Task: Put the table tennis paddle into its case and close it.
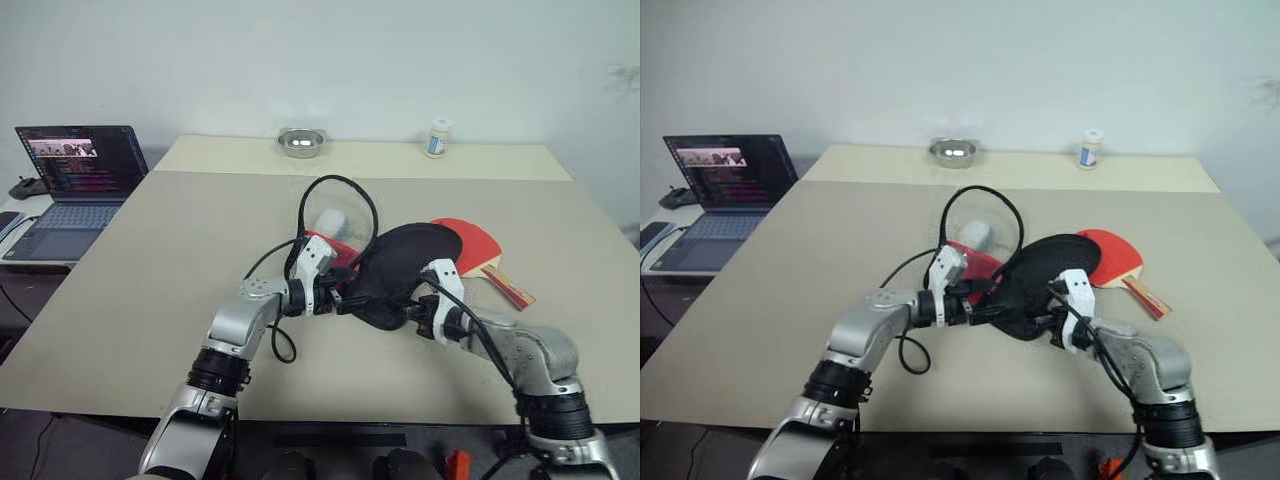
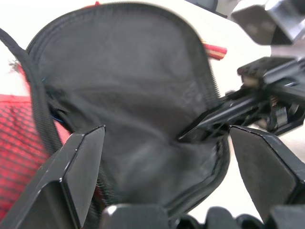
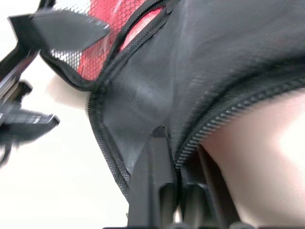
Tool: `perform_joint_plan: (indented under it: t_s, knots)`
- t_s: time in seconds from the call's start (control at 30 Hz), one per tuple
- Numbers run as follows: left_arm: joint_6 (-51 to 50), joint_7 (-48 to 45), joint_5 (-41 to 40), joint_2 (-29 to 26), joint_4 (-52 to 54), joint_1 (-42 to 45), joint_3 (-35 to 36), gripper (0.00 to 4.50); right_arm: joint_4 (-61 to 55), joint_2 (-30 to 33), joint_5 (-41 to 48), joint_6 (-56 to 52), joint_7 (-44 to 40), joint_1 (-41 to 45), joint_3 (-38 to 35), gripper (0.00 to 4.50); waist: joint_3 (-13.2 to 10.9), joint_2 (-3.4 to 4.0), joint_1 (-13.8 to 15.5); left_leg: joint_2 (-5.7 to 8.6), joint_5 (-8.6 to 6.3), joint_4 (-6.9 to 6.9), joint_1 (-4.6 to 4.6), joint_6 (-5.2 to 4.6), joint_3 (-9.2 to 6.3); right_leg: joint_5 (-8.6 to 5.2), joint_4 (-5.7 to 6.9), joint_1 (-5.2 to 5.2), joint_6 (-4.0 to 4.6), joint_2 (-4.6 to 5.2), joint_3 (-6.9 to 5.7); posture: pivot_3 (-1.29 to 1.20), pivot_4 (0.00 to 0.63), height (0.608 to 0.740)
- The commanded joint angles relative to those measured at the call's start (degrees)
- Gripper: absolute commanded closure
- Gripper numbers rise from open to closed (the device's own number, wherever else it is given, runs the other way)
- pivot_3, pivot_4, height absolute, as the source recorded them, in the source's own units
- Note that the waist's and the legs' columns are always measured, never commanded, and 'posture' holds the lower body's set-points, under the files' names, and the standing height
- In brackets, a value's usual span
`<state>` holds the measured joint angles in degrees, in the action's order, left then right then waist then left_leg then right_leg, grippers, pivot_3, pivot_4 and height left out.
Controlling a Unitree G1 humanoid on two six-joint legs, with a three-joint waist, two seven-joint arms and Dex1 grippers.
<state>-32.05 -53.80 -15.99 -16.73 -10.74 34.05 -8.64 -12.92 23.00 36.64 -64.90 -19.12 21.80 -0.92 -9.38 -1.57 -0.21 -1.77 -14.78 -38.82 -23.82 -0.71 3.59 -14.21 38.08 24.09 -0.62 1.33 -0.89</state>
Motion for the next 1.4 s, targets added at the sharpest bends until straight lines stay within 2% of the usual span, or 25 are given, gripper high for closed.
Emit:
perform_joint_plan:
  t_s: [0.03, 0.13, 0.3, 0.53, 0.8, 0.9, 1.03, 1.1, 1.2, 1.27, 1.4]
  knots:
    - [1.42, -0.42, -0.77, 0.22, 2.55, 0.53, -0.35, 0.0, -1.57, 5.24, -0.31, 1.21, -6.26, 0.62, 1.09, 4.48, 0.0, 0.0, 0.04, 0.0, 0.0, 0.0, 0.0, 0.0, 0.0, 0.0, 0.0, 0.0, 0.0, 0.0, 0.0, 0.0, 0.15, 0.74]
    - [1.56, -0.62, -0.6, 0.36, 2.59, 0.43, -0.76, 0.0, -1.02, 13.98, -1.83, 3.36, -14.38, 0.36, 3.81, 4.48, -0.01, 0.01, 0.1, 0.02, 0.0, 0.0, 0.0, 0.0, 0.0, 0.0, -0.01, 0.0, 0.0, 0.0, 0.0, 0.0, 0.15, 0.74]
    - [1.78, -0.95, -0.4, 0.19, 2.35, 0.51, -1.07, 0.0, 4.9, 21.08, -8.87, 11.12, -21.64, 2.87, 9.35, 4.48, -0.01, -0.01, 0.0, 0.02, -0.01, 0.0, 0.0, -0.01, -0.01, -0.01, -0.04, -0.01, -0.01, -0.02, 0.0, 0.0, 0.15, 0.74]
    - [1.73, -0.97, -0.38, 0.1, 2.71, 0.35, -1.65, 0.0, 14.49, 18.05, -15.07, 16.99, -24.98, 9.87, 13.3, 4.48, -0.02, -0.01, -0.09, -0.01, 0.0, -0.01, 0.04, -0.01, 0.0, 0.0, 0.0, 0.0, -0.01, -0.06, 0.04, 0.0, 0.15, 0.74]
    - [1.83, -0.97, -0.23, -0.25, 2.7, 0.29, -1.71, 0.0, 20.89, 17.28, -18.46, 18.11, -28.14, 13.35, 12.53, 4.48, -0.02, -0.01, 0.08, 0.01, 0.0, -0.02, 0.01, 0.0, 0.03, 0.0, -0.02, 0.0, 0.0, 0.0, 0.04, 0.0, 0.15, 0.74]
    - [1.99, -0.94, -0.24, -0.03, 2.46, 0.46, -1.72, 0.0, 22.09, 17.04, -18.7, 18.22, -27.98, 14.29, 11.42, 3.86, -0.02, -0.01, 0.07, 0.0, 0.0, -0.02, 0.02, 0.0, 0.03, 0.01, 0.01, 0.0, 0.0, 0.0, 0.03, 0.0, 0.15, 0.74]
    - [2.44, -0.94, -0.11, 0.38, 1.92, 0.73, -1.97, 0.0, 22.6, 17.81, -19.97, 18.74, -28.13, 14.92, 10.74, 2.51, -0.02, -0.01, 0.08, 0.0, 0.0, -0.02, 0.01, 0.0, 0.03, 0.01, -0.01, 0.0, 0.01, -0.01, 0.04, 0.0, 0.15, 0.74]
    - [2.68, -0.95, -0.14, 0.42, 1.74, 0.82, -2.08, 0.0, 22.26, 18.7, -20.3, 18.71, -28.54, 14.67, 10.14, 1.66, -0.02, -0.01, 0.08, 0.0, 0.0, -0.02, 0.0, 0.0, 0.03, 0.01, -0.02, 0.0, 0.01, 0.0, 0.03, 0.0, 0.15, 0.74]
    - [2.88, -1.1, -0.28, 0.22, 1.79, 0.71, -2.17, 0.0, 20.12, 20.84, -19.57, 17.71, -29.26, 13.59, 8.25, 0.82, -0.03, 0.01, 0.1, 0.01, 0.0, -0.02, 0.0, 0.0, 0.03, 0.01, -0.01, 0.0, 0.01, 0.0, 0.03, 0.0, 0.15, 0.74]
    - [3.01, -1.51, -0.41, -0.49, 2.06, 0.24, -1.94, 0.0, 16.89, 23.66, -18.81, 17.1, -30.25, 11.84, 6.47, 0.07, -0.03, 0.01, 0.12, 0.01, 0.0, -0.02, 0.0, 0.0, 0.02, 0.01, -0.01, 0.0, 0.01, 0.01, 0.03, 0.0, 0.15, 0.74]
    - [2.83, -2.08, -1.17, -1.89, 3.3, -1.01, -1.12, 0.0, 10.22, 28.4, -16.02, 15.96, -31.29, 7.76, -1.01, 0.03, -0.04, 0.03, 0.14, 0.0, 0.0, 0.0, 0.0, 0.0, 0.02, 0.0, -0.05, 0.01, 0.0, 0.0, 0.03, 0.0, 0.15, 0.74]
